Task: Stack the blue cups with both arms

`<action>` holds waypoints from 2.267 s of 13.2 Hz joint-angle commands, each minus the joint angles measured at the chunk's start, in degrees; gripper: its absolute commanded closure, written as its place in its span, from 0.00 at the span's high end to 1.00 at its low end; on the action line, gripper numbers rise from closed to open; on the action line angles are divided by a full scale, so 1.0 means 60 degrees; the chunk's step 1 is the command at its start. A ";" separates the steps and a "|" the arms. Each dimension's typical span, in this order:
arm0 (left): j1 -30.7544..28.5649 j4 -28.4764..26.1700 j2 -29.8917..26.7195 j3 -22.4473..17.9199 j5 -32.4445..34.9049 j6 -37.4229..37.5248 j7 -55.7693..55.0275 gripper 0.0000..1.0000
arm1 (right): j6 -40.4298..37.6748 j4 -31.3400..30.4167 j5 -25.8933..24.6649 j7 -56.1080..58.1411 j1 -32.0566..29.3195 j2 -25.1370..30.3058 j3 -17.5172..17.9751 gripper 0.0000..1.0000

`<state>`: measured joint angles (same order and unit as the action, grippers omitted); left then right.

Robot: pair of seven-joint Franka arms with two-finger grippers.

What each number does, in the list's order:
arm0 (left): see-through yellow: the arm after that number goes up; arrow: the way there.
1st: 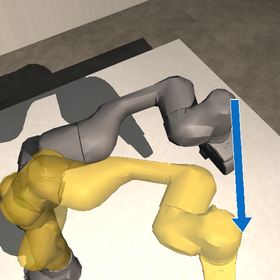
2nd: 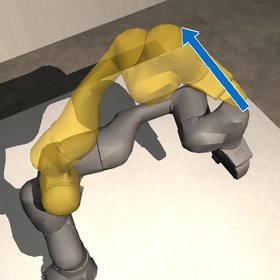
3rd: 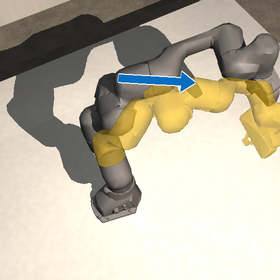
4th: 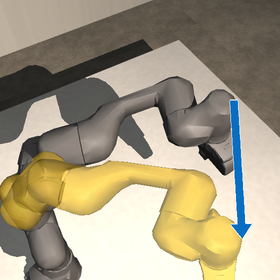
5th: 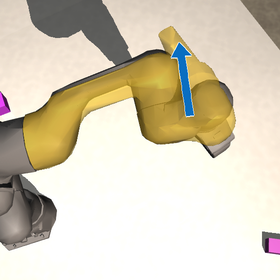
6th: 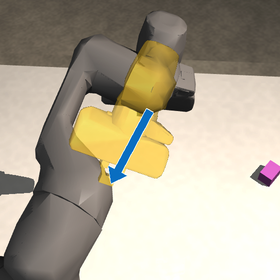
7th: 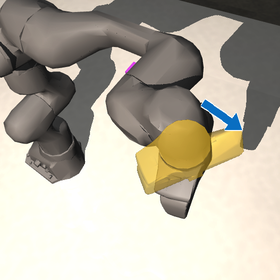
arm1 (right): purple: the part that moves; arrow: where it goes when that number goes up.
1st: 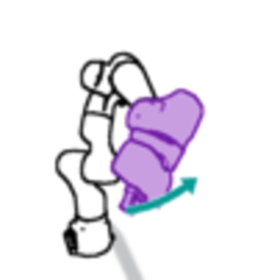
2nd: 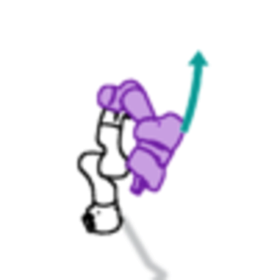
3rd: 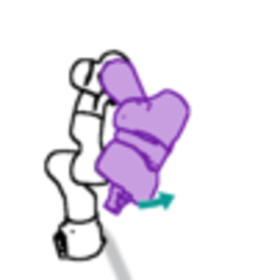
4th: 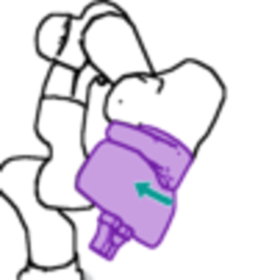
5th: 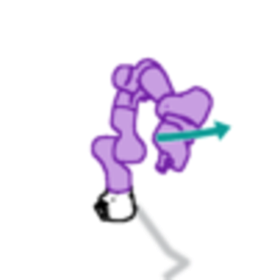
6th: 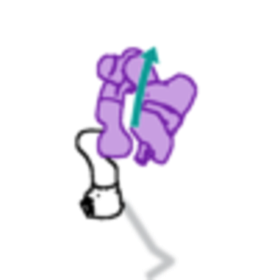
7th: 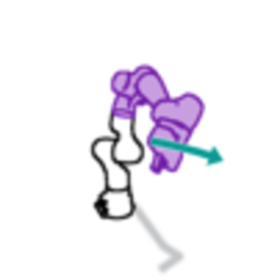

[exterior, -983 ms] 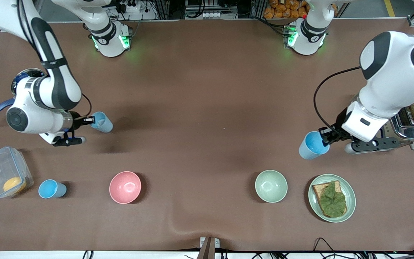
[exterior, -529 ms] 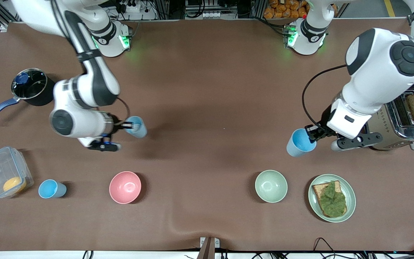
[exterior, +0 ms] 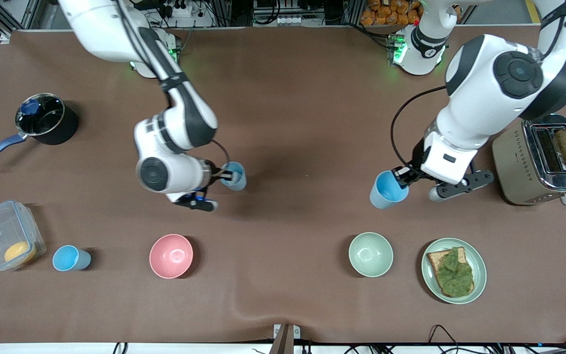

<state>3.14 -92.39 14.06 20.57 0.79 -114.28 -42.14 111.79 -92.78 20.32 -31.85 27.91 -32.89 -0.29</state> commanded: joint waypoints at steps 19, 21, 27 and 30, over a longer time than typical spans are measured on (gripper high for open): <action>0.2447 0.0760 0.1621 0.0015 -0.0074 -0.0099 -0.3361 0.00 | 0.0194 0.0741 0.0729 -0.0786 -0.0092 0.0658 -0.0157 1.00; 0.3427 0.1684 0.2501 -0.0218 0.0000 -0.0128 -0.3624 0.00 | -0.0595 0.0610 0.0670 -0.0015 -0.1027 0.1522 -0.0172 1.00; 0.5055 0.2024 0.3646 -0.1053 0.0205 -0.1593 -0.4519 0.00 | -0.1669 -0.0752 -0.2134 0.2253 -0.3462 0.3765 -0.0186 1.00; 0.5263 0.1907 0.3851 -0.1128 0.0497 -0.1564 -0.4534 0.00 | -0.2019 -0.0753 -0.2655 0.3577 -0.4223 0.4453 -0.0303 1.00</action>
<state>33.74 -82.33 36.12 14.55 1.59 -124.14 -67.58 100.27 -94.60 6.26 -13.78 5.33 -10.64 -2.72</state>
